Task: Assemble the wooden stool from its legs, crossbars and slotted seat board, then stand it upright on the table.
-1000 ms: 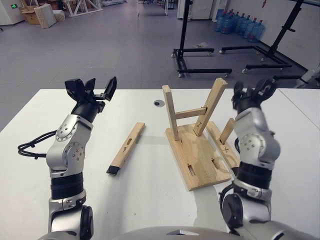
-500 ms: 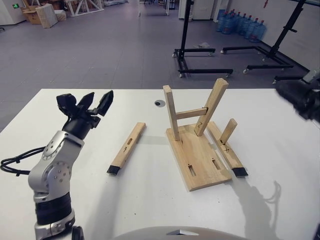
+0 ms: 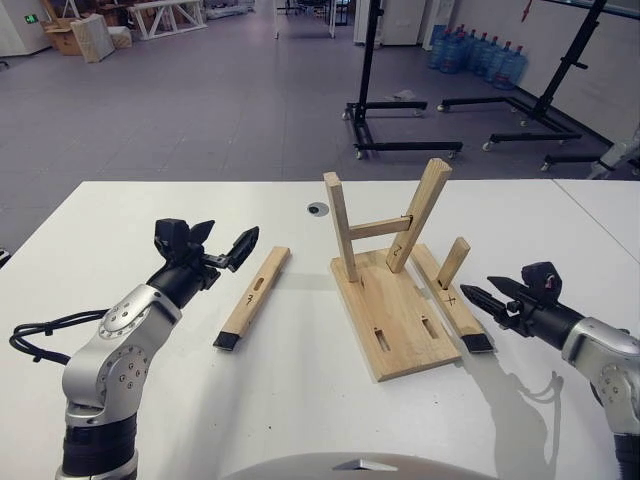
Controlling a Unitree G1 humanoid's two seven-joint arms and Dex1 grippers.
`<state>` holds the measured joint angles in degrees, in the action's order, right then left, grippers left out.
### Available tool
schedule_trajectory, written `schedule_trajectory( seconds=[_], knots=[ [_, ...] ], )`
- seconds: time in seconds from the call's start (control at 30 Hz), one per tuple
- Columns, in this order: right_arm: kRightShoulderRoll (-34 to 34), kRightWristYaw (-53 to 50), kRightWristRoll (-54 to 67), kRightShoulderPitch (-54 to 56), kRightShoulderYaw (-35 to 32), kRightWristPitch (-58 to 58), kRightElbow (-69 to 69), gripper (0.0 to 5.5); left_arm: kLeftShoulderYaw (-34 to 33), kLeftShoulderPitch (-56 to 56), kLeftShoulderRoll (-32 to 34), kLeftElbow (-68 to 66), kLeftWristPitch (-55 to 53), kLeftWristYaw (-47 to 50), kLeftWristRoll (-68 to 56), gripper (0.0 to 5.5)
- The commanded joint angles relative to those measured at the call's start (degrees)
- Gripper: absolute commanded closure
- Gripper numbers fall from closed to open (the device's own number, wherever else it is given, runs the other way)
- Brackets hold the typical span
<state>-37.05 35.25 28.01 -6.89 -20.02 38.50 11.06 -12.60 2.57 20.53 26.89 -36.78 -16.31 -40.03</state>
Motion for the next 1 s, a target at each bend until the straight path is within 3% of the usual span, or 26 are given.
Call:
schedule_trajectory(
  seconds=[0.03, 0.3, 0.8, 1.0],
  knots=[
    [1.02, -0.80, -2.18, -0.76, 2.78, -1.04, -0.77, 2.01, 0.15, 1.38, -0.20, -0.53, 0.04, -0.03, 0.06, 0.10],
    [4.37, -3.69, -5.75, 1.05, 6.45, -3.15, -5.90, 2.01, 0.92, 2.02, -1.13, -1.05, 1.08, 1.11, 1.93, 0.10],
    [4.46, -4.50, -11.43, -0.09, 11.65, -6.69, -7.98, 2.01, 1.47, 3.41, -1.38, -2.71, 1.75, 0.52, 3.67, 0.10],
    [2.82, -3.35, -12.05, 0.52, 11.32, -6.28, -11.33, 3.04, 1.96, 3.45, -1.80, -3.08, 2.61, 0.36, 4.40, 0.10]
  ],
)
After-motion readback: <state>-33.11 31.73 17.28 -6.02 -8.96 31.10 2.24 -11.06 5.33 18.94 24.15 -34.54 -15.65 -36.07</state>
